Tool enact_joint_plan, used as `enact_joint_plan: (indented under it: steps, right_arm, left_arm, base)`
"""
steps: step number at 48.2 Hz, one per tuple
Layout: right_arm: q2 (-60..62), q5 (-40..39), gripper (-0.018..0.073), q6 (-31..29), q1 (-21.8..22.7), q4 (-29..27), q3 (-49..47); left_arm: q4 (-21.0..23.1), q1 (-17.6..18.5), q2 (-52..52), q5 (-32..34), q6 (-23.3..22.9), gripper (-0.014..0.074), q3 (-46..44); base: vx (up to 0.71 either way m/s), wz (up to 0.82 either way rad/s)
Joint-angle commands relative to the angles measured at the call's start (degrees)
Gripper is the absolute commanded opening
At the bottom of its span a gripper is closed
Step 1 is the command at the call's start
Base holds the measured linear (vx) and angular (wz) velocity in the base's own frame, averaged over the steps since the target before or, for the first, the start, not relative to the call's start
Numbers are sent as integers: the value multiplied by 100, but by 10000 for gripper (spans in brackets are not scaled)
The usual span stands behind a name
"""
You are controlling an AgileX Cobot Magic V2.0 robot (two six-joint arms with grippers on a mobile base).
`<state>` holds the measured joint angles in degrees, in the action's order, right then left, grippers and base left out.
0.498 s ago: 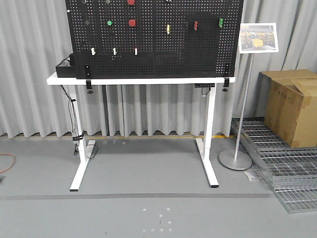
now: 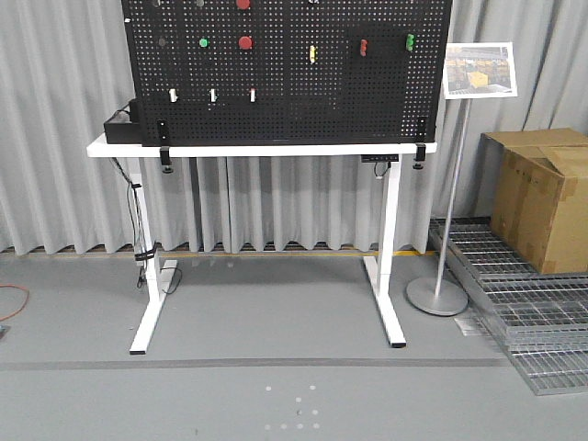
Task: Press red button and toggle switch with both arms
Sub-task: 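Drive the base forward toward the black pegboard on the white table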
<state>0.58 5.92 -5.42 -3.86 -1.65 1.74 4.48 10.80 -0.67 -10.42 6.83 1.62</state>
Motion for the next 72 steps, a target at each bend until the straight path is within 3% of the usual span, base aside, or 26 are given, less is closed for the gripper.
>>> enact_joint_plan:
  steps: [1,32,72]
  right_arm:
    - [93,-488,-3,-35,21,7,66]
    - [93,-488,-3,-35,21,7,66]
    - [93,-488,-3,-35,21,7,66]
  left_arm:
    - [23,10,-92,451,-35,2,189]
    - [23,10,-92,451,-35,2,189]
    - [23,10,-92,444,-35,2,189]
  base:
    - [0,0]
    - [14,-2]
    - [42,2]
